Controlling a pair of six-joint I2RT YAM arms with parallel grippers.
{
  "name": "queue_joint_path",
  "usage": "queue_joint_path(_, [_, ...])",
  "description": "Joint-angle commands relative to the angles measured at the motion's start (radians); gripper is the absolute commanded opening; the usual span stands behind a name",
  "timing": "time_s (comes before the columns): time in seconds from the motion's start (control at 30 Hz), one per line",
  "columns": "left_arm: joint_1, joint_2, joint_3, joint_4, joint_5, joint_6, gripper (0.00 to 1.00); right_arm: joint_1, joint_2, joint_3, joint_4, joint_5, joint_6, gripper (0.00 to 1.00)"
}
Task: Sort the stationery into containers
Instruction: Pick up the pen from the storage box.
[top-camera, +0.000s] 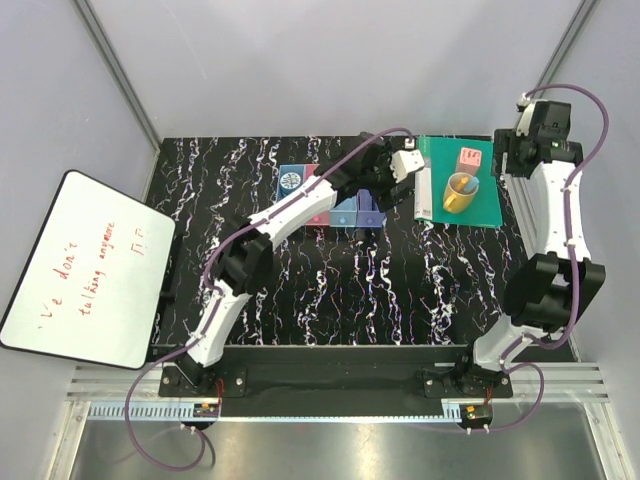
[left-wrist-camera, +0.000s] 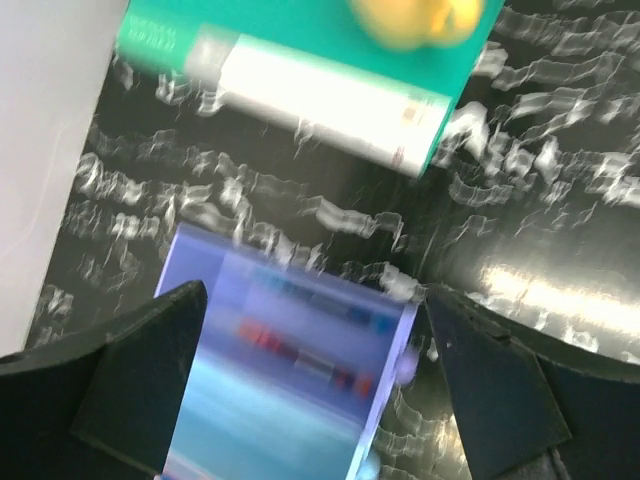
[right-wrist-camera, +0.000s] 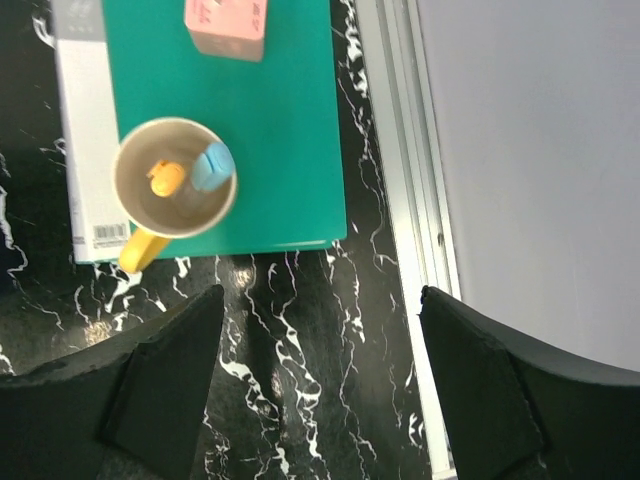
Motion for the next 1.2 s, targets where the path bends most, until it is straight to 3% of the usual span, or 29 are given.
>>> queue_joint_path(0.0, [-0.004,-0.068,-0.103,0.382,0.177,-0.165,0.99,-0.007,-0.057,-0.061,0.02,0.039,0.036,0.86])
queue_joint_path(0.17, [-0.03,-0.027,-0.121,0.525,0.256,-0.297,0.99,-0.007,-0.082,-0.112,0.022,0.0,0.04,0.84])
queue_joint_path(0.3, [-0.047,-0.029,-0.239,0.835,0.305,-0.366,0.99,-0.007,-0.062,-0.114,0.017,-0.026,0.034,0.84])
queue_joint_path(0.33, [-0.05,-0.026,-0.249,0.846,0.308,-0.366,0.99,-0.007,-0.05,-0.117,0.019,-0.04,0.031,0.84])
queue_joint_path(0.43, [-0.062,-0.025,-0.23,0.805,0.271,-0.354,0.99,-0.007,-0.01,-0.118,0.014,-0.118,0.047,0.83])
queue_joint_path(0.57, [-0.064,-0.104,-0.333,0.765,0.19,-0.25,0.99,-0.007,0.067,-0.066,-0.003,-0.257,0.083,0.79])
queue_joint_path(0.7, [-0.064,-0.176,-0.344,0.496,-0.003,-0.106,0.99,-0.005,0.183,0.038,-0.037,-0.401,0.097,0.76])
queue_joint_path(0.9, [-0.031,-0.34,-0.56,0.44,-0.143,0.049,0.99,0.024,0.305,0.167,-0.04,-0.405,0.105,0.71])
queue_joint_path(1.17, [0.038,-0.443,-0.609,0.299,-0.201,0.08,0.99,0.073,0.342,0.19,-0.032,-0.374,0.102,0.67])
